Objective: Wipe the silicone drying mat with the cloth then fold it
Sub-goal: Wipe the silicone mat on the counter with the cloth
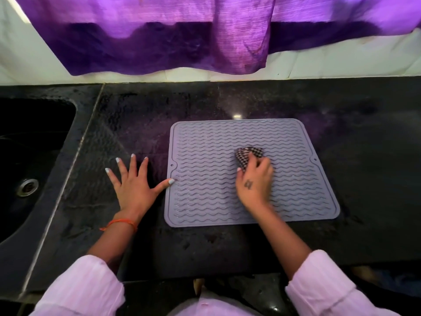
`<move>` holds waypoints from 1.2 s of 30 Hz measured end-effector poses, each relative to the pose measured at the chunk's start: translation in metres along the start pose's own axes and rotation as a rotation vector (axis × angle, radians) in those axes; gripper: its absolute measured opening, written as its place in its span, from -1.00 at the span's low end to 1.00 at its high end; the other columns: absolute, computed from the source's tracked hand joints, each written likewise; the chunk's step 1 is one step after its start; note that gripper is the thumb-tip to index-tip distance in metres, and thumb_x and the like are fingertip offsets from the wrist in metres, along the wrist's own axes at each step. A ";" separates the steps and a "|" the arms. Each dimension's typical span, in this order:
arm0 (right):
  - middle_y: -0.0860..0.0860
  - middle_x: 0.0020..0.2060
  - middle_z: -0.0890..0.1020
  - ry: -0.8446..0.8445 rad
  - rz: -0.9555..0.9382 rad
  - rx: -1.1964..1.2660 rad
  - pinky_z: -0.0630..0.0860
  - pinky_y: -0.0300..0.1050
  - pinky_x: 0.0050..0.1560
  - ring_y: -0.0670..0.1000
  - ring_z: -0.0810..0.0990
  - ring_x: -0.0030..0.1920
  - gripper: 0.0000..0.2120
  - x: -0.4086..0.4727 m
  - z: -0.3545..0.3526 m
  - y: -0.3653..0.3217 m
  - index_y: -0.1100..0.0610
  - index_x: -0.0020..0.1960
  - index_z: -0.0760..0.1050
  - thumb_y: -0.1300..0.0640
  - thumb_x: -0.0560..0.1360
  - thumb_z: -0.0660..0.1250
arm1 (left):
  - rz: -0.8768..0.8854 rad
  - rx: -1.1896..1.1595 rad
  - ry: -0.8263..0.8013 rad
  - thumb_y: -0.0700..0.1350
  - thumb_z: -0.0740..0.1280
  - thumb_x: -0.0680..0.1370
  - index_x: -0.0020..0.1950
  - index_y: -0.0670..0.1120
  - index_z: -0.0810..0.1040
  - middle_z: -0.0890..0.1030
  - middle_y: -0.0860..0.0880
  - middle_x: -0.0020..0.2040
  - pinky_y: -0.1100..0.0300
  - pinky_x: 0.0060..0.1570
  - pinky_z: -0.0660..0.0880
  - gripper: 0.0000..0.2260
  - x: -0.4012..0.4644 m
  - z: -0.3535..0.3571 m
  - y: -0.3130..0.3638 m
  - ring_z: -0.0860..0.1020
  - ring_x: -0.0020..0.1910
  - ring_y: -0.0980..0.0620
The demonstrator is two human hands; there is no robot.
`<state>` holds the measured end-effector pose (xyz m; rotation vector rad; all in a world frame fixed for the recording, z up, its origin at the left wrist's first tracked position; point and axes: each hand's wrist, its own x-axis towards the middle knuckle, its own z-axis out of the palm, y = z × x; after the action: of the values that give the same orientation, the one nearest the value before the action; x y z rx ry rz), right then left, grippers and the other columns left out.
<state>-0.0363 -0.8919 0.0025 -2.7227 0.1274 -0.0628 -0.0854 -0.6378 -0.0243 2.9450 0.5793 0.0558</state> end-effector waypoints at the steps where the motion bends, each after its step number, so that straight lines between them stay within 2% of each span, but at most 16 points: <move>1: 0.17 0.28 0.25 -0.021 -0.044 0.021 0.31 -0.23 0.05 0.06 0.30 0.19 -0.48 -0.005 0.005 -0.013 0.17 0.46 0.15 0.02 0.57 0.16 | 0.003 0.002 0.003 0.58 -0.13 0.19 0.51 -0.02 0.18 0.07 -0.12 0.55 -0.15 0.34 -0.44 0.04 0.000 0.000 0.001 -0.19 0.52 -0.19; 4: 0.18 0.30 0.22 -0.106 -0.178 0.066 0.37 -0.14 0.22 0.08 0.29 0.22 -0.47 -0.021 0.022 -0.054 0.18 0.48 0.11 0.03 0.57 0.13 | 0.006 0.004 0.012 0.58 -0.12 0.20 0.51 -0.03 0.20 0.09 -0.13 0.55 -0.13 0.34 -0.46 0.04 -0.001 0.000 0.000 -0.18 0.52 -0.20; 7: 0.19 0.30 0.23 -0.184 -0.266 0.077 0.37 -0.05 0.26 0.13 0.29 0.24 -0.46 -0.031 0.036 -0.089 0.19 0.48 0.11 0.04 0.57 0.15 | 0.007 0.011 0.001 0.58 -0.01 0.27 0.51 -0.03 0.18 0.08 -0.12 0.55 -0.13 0.34 -0.45 -0.01 -0.001 0.000 0.001 -0.19 0.52 -0.19; 10: 0.19 0.29 0.25 -0.287 -0.316 0.105 0.33 -0.01 0.25 0.19 0.32 0.25 -0.47 -0.035 0.040 -0.110 0.17 0.45 0.17 0.02 0.55 0.19 | 0.016 0.011 -0.004 0.40 0.16 0.41 0.52 -0.04 0.17 0.06 -0.12 0.55 -0.19 0.36 -0.40 -0.20 -0.002 0.000 0.001 -0.19 0.52 -0.20; 12: 0.20 0.31 0.28 -0.368 -0.316 0.160 0.32 -0.01 0.27 0.22 0.35 0.26 -0.48 -0.029 0.038 -0.115 0.14 0.44 0.22 0.01 0.54 0.23 | 0.029 0.016 -0.005 0.35 0.17 0.44 0.52 -0.04 0.17 0.06 -0.12 0.55 -0.21 0.37 -0.38 -0.24 -0.002 0.002 -0.001 -0.19 0.52 -0.20; 14: 0.18 0.33 0.35 -0.466 -0.260 0.283 0.33 -0.05 0.30 0.20 0.38 0.29 -0.48 -0.018 0.034 -0.110 0.10 0.43 0.29 0.02 0.51 0.29 | 0.022 0.020 -0.026 0.41 0.13 0.40 0.53 -0.02 0.16 0.05 -0.11 0.55 -0.20 0.37 -0.39 -0.19 -0.002 0.001 -0.003 -0.20 0.52 -0.19; 16: 0.13 0.28 0.49 -0.586 -0.110 0.622 0.41 -0.07 0.28 0.10 0.48 0.25 -0.53 -0.010 0.024 -0.097 0.11 0.36 0.40 0.10 0.47 0.36 | 0.015 -0.009 -0.043 0.43 0.17 0.37 0.52 0.00 0.16 0.04 -0.10 0.56 -0.17 0.35 -0.42 -0.16 0.000 -0.002 -0.005 -0.21 0.52 -0.18; 18: 0.08 0.12 0.61 -0.646 0.079 0.962 0.51 -0.12 0.12 0.03 0.58 0.08 -0.60 -0.009 0.012 -0.075 0.14 0.28 0.48 0.22 0.45 0.38 | 0.040 -0.036 -0.028 0.42 0.19 0.36 0.51 0.00 0.18 0.07 -0.11 0.55 -0.16 0.35 -0.42 -0.17 0.003 -0.005 -0.004 -0.19 0.52 -0.17; 20: 0.04 -0.02 0.62 -0.563 0.181 1.077 0.54 -0.17 -0.04 -0.01 0.59 -0.04 -0.63 -0.011 0.002 -0.049 0.13 0.25 0.51 0.27 0.44 0.37 | 0.077 -0.052 0.030 0.37 0.20 0.40 0.50 -0.03 0.23 0.13 -0.12 0.54 -0.17 0.37 -0.38 -0.22 0.006 -0.007 0.000 -0.14 0.52 -0.18; 22: -0.01 -0.07 0.62 -0.399 0.253 1.091 0.54 -0.20 -0.08 -0.01 0.59 -0.06 -0.62 -0.014 -0.009 -0.014 0.10 0.24 0.51 0.28 0.44 0.38 | 0.093 -0.061 0.062 0.30 0.24 0.46 0.48 -0.07 0.27 0.17 -0.13 0.52 -0.19 0.40 -0.34 -0.29 0.009 -0.006 0.006 -0.10 0.53 -0.19; 24: -0.02 -0.02 0.62 -0.194 0.278 0.977 0.53 -0.16 -0.01 0.00 0.59 -0.01 -0.60 -0.014 -0.022 0.025 0.05 0.24 0.51 0.26 0.43 0.40 | 0.102 -0.057 0.059 0.27 0.25 0.47 0.48 -0.09 0.28 0.18 -0.15 0.52 -0.20 0.39 -0.33 -0.31 0.011 -0.003 0.012 -0.08 0.52 -0.20; 28: 0.15 0.15 0.55 0.164 0.195 0.383 0.41 -0.13 0.10 0.14 0.52 0.13 -0.58 -0.013 -0.063 0.100 0.11 0.28 0.49 0.20 0.43 0.40 | 0.073 -0.052 0.050 0.31 0.26 0.44 0.48 -0.09 0.28 0.18 -0.15 0.52 -0.21 0.37 -0.35 -0.27 0.012 0.000 0.014 -0.09 0.52 -0.21; 30: 0.20 0.14 0.51 0.232 0.180 0.148 0.40 -0.04 0.12 0.22 0.50 0.11 -0.58 -0.017 -0.075 0.128 0.15 0.30 0.47 0.21 0.44 0.37 | 0.047 -0.056 0.043 0.33 0.27 0.42 0.48 -0.08 0.27 0.16 -0.15 0.52 -0.21 0.37 -0.35 -0.24 0.012 -0.001 0.013 -0.10 0.52 -0.20; 32: 0.24 0.11 0.49 0.240 0.179 0.000 0.43 0.05 0.06 0.28 0.50 0.06 -0.58 -0.024 -0.072 0.142 0.17 0.29 0.47 0.22 0.44 0.34 | 0.035 -0.061 0.034 0.35 0.28 0.40 0.48 -0.07 0.26 0.15 -0.16 0.53 -0.22 0.37 -0.35 -0.22 0.013 -0.002 0.013 -0.11 0.52 -0.21; 36: 0.26 0.08 0.49 0.239 0.168 -0.099 0.45 0.08 -0.02 0.30 0.49 0.01 -0.58 -0.030 -0.063 0.134 0.18 0.25 0.49 0.22 0.40 0.37 | 0.024 -0.064 0.026 0.36 0.25 0.39 0.48 -0.07 0.26 0.15 -0.15 0.53 -0.22 0.36 -0.36 -0.21 0.010 -0.002 0.014 -0.12 0.52 -0.21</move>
<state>-0.0809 -1.0360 0.0047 -2.7813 0.4383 -0.3418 -0.0710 -0.6463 -0.0207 2.8934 0.5352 0.1131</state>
